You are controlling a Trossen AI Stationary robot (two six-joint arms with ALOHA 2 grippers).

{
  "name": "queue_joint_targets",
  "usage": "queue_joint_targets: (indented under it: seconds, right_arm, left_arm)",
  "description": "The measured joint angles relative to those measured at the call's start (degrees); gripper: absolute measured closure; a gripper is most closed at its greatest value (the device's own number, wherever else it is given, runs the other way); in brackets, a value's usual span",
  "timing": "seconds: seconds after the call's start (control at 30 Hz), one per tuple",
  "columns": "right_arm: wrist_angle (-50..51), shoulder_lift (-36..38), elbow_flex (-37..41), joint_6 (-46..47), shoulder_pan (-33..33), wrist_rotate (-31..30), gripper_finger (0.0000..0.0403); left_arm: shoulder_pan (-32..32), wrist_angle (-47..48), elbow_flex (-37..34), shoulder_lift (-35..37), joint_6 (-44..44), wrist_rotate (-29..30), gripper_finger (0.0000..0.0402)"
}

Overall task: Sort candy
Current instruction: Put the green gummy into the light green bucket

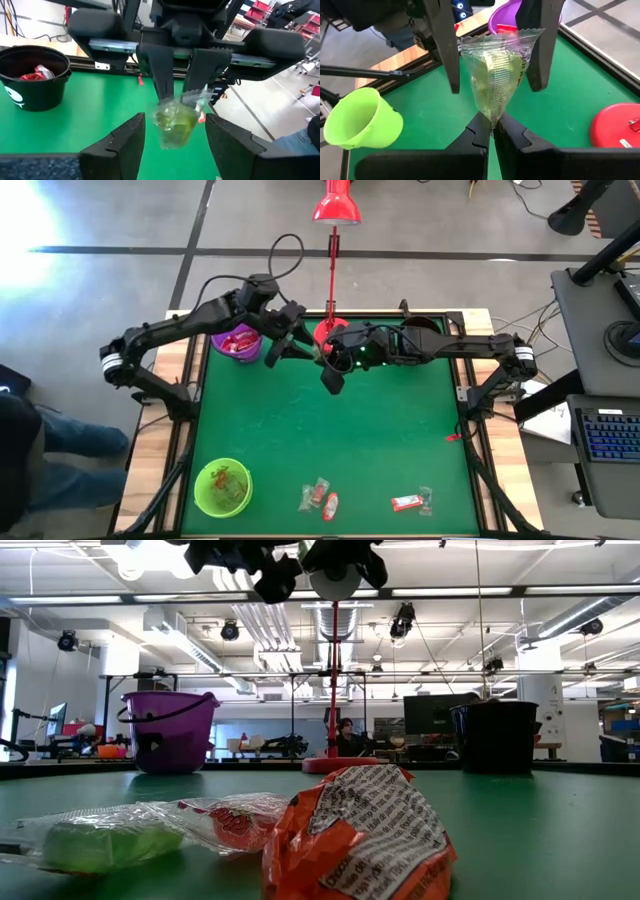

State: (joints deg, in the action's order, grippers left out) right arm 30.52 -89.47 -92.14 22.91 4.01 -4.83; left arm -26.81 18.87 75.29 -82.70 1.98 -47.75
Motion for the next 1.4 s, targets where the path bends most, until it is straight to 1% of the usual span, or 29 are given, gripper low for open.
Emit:
queue_joint_targets:
  seconds: [0.1, 0.2, 0.5, 0.63, 0.77, 0.87, 0.97, 1.13, 1.23, 1.4]
  right_arm:
    - [0.0, 0.0, 0.0, -0.01, 0.0, -0.29, 0.0394]
    - [0.0, 0.0, 0.0, -0.01, 0.02, -0.28, 0.0394]
    - [-0.07, 0.0, 0.0, -0.01, 0.0, -0.28, 0.0394]
    - [-0.11, 0.0, -0.02, -0.01, 0.0, -0.3, 0.0393]
    - [-0.19, 0.0, -0.02, -0.03, 0.0, -0.3, 0.0392]
    - [-0.2, 0.0, -0.02, -0.03, 0.0, -0.3, 0.038]
    - [-0.5, 0.0, -0.02, -0.03, 0.0, -0.25, 0.0354]
    - [-1.82, -0.22, -0.02, -0.03, 0.0, -0.17, 0.0297]
    - [-2.13, -0.22, -0.02, -0.03, 0.0, 0.0, 0.0269]
    - [-1.04, -0.07, -0.02, -0.03, 0.0, 2.72, 0.0238]
  left_arm:
    - [0.0, 0.11, 0.0, -0.22, -0.13, 0.02, 0.0219]
    - [0.0, -0.28, 0.0, -0.19, -0.14, 0.0, 0.0241]
    - [-0.02, -1.07, 0.0, -0.19, -0.31, 0.09, 0.035]
    - [-0.02, -1.05, 0.0, -0.11, -1.04, 0.08, 0.039]
    - [-0.02, -1.06, 0.0, -0.1, -1.09, 0.09, 0.0394]
    - [-0.02, -1.05, 0.0, -0.09, -1.56, 0.09, 0.0393]
    - [0.0, -1.07, 0.0, -0.09, -1.6, 0.11, 0.0396]
    - [-0.02, -0.59, 0.0, 0.09, -2.51, 0.09, 0.0398]
    - [-0.02, 3.59, 0.0, 0.99, -2.24, -0.49, 0.0398]
    - [-0.02, 18.53, 0.02, 4.96, 3.44, -0.85, 0.0398]
